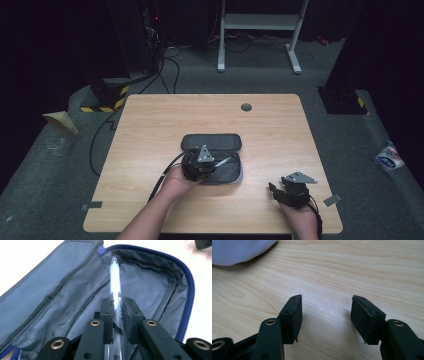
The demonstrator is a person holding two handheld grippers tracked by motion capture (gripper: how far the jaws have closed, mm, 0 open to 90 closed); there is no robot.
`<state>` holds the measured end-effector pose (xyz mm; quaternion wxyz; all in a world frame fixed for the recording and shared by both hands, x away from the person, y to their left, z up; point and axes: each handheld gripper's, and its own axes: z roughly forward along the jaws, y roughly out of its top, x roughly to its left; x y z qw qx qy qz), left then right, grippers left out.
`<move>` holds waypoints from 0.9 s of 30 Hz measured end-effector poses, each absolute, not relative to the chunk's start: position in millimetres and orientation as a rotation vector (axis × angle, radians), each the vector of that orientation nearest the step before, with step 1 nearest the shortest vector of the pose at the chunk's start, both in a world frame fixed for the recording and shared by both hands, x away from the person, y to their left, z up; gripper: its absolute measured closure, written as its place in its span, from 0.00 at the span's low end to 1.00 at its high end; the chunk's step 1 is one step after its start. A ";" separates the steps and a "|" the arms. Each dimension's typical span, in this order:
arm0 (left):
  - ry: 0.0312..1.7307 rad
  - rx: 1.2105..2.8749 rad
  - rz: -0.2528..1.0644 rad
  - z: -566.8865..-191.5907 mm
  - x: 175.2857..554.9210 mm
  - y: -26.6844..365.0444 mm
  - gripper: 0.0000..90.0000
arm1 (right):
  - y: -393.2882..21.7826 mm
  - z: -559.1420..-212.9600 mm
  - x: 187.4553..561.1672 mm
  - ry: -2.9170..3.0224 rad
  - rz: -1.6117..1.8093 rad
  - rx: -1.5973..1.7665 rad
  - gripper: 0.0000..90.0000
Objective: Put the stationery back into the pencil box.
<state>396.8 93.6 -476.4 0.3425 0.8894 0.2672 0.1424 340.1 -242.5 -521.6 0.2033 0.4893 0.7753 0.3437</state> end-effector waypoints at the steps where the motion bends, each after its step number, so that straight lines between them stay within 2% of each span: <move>1: 0.688 2.319 0.370 -476.5 396.9 93.0 0.88 | -242.3 -521.6 339.9 2.164 0.958 1.364 0.47; 7: 0.698 2.331 0.361 -478.4 398.9 92.5 0.87 | -242.3 -521.7 339.6 2.167 0.954 1.356 0.47; 12: 0.733 2.292 0.348 -478.1 400.3 95.4 0.81 | -241.9 -521.7 339.3 2.166 0.954 1.356 0.47; 16: 0.759 2.248 0.350 -475.4 400.4 98.9 0.81 | -241.9 -521.7 339.3 2.166 0.954 1.356 0.47; 27: 0.838 2.135 0.361 -467.0 400.5 111.1 0.66 | -241.3 -521.9 338.9 2.163 0.950 1.357 0.47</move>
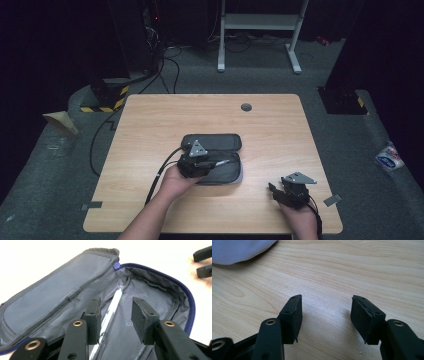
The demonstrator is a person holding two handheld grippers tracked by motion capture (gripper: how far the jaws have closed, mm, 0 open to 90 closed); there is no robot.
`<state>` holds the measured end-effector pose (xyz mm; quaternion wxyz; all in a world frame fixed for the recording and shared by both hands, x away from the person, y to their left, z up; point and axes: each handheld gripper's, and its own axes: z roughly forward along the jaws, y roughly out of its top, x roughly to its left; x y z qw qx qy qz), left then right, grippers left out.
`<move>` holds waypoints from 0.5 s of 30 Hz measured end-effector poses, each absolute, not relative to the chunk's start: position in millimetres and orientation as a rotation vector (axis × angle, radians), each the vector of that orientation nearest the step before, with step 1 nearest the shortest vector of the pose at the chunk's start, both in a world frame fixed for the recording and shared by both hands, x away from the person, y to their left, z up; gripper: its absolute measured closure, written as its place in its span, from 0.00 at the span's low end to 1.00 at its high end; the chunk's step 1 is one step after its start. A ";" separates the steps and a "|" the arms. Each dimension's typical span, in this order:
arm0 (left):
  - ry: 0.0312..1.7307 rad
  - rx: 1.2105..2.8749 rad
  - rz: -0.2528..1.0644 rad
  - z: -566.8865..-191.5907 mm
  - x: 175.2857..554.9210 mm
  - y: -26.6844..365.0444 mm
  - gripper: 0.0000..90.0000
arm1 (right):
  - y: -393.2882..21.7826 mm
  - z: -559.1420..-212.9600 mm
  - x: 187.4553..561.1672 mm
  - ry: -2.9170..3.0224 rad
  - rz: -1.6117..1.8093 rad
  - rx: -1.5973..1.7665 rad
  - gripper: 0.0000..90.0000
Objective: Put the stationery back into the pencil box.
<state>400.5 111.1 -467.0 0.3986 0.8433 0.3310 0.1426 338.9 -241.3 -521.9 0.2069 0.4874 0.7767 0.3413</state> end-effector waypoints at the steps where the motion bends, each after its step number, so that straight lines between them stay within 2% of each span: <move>1: 0.843 2.122 0.358 -466.7 400.4 112.3 0.66 | -241.4 -521.9 339.0 2.163 0.951 1.357 0.47; 15: 0.913 2.003 0.407 -454.9 397.2 128.0 0.53 | -240.3 -522.5 338.2 2.162 0.943 1.343 0.47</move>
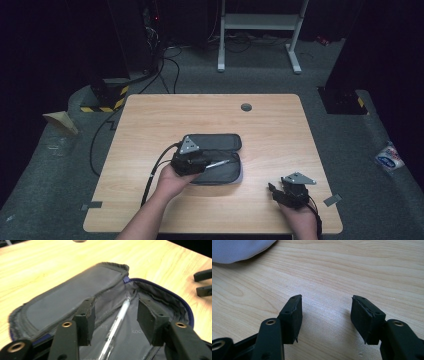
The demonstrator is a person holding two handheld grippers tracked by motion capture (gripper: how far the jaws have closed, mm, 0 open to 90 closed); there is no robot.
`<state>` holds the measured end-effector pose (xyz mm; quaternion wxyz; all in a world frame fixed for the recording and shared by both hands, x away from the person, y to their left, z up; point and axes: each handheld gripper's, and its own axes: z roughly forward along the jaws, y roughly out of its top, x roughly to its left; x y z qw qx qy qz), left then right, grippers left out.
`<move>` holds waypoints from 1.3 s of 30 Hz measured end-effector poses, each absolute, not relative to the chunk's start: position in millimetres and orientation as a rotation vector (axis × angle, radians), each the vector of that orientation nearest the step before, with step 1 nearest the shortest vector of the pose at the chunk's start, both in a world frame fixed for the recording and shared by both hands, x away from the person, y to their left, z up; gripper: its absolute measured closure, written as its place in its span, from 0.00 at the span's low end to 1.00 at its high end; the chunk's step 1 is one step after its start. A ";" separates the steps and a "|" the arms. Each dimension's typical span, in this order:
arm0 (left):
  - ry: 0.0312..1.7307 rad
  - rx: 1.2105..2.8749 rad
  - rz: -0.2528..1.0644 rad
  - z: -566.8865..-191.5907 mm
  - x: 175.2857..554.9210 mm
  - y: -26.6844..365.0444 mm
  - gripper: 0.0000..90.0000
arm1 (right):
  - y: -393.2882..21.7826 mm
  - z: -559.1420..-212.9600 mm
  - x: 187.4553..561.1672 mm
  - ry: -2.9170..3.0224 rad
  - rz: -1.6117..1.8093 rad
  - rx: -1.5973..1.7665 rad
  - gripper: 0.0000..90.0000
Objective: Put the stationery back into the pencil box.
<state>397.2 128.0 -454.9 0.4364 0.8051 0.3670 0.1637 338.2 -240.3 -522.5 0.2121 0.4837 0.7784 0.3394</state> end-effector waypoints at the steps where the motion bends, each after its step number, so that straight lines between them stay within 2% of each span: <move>1: 0.916 1.998 0.411 -454.4 396.9 128.9 0.52 | -240.2 -522.5 338.1 2.162 0.942 1.342 0.47; 12: 0.977 1.973 0.465 -457.3 388.6 154.2 0.44 | -239.5 -522.6 337.4 2.163 0.936 1.340 0.47; 21: 1.172 1.910 0.532 -482.3 362.0 227.6 0.41 | -239.3 -522.8 337.3 2.163 0.936 1.336 0.47; 27: 1.285 1.938 0.546 -505.9 345.6 264.5 0.40 | -239.1 -522.8 337.3 2.162 0.935 1.337 0.47; 32: 1.340 1.947 0.541 -524.2 338.1 277.2 0.40 | -239.1 -522.8 337.0 2.162 0.935 1.333 0.47; 39: 1.330 1.937 0.555 -527.0 335.8 278.9 0.38 | -239.1 -522.8 337.0 2.162 0.934 1.332 0.47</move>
